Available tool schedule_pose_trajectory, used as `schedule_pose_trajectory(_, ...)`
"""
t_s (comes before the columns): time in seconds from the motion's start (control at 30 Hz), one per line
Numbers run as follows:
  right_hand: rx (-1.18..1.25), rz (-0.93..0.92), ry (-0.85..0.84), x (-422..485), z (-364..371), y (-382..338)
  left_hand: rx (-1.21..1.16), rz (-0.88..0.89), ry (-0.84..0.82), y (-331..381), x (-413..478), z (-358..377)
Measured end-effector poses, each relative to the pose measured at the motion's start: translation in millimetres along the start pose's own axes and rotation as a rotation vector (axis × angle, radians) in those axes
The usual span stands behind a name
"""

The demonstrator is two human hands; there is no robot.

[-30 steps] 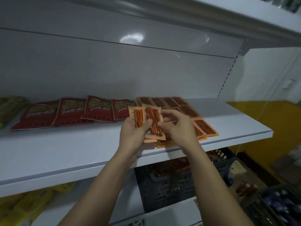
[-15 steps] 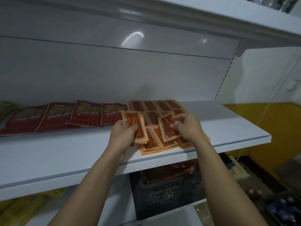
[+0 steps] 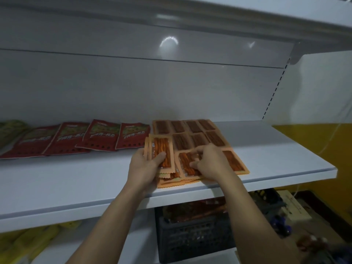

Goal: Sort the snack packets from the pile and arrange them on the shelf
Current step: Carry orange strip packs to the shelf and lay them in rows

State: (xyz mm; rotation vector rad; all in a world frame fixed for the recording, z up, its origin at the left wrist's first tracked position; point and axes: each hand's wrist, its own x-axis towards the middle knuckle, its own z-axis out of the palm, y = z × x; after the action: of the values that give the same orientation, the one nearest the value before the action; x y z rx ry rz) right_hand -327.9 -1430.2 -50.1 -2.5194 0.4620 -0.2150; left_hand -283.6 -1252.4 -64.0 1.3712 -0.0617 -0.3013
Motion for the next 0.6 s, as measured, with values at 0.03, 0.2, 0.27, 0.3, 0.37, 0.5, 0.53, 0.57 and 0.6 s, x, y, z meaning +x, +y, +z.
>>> schedule_pose_trajectory(0.03, 0.017, -0.027, -0.002, -1, -2, 0, -0.001, 0.011, 0.011, 1, 0, 3)
schedule_pose_trajectory(0.2, 0.298, -0.125, 0.096, -1, -16, -1, 0.120, 0.147, 0.072, 3, 3, 22)
schedule_pose_trajectory(0.27, 0.438, -0.157, 0.113, -1, -23, -2, 0.169, 0.171, 0.067, 5, 3, 34)
schedule_pose_trajectory(0.3, 0.494, -0.164, 0.096, 0, -27, -1, 0.180, 0.184, 0.054, 6, 3, 40)
schedule_pose_trajectory(0.37, 0.541, -0.179, 0.050, 5, -31, 3, 0.171, 0.204, 0.028, 8, 4, 53)
schedule_pose_trajectory(0.5, 0.668, -0.246, 0.041, 16, -45, 13, 0.149, 0.241, 0.008, 13, 7, 79)
schedule_pose_trajectory(0.53, 0.680, -0.254, 0.024, 18, -49, 17, 0.141, 0.246, 0.000, 14, 7, 86)
schedule_pose_trajectory(0.57, 0.692, -0.260, 0.014, 20, -53, 21, 0.139, 0.252, -0.009, 15, 7, 92)
schedule_pose_trajectory(0.6, 0.717, -0.257, 0.021, 22, -57, 25, 0.139, 0.261, -0.017, 16, 6, 98)
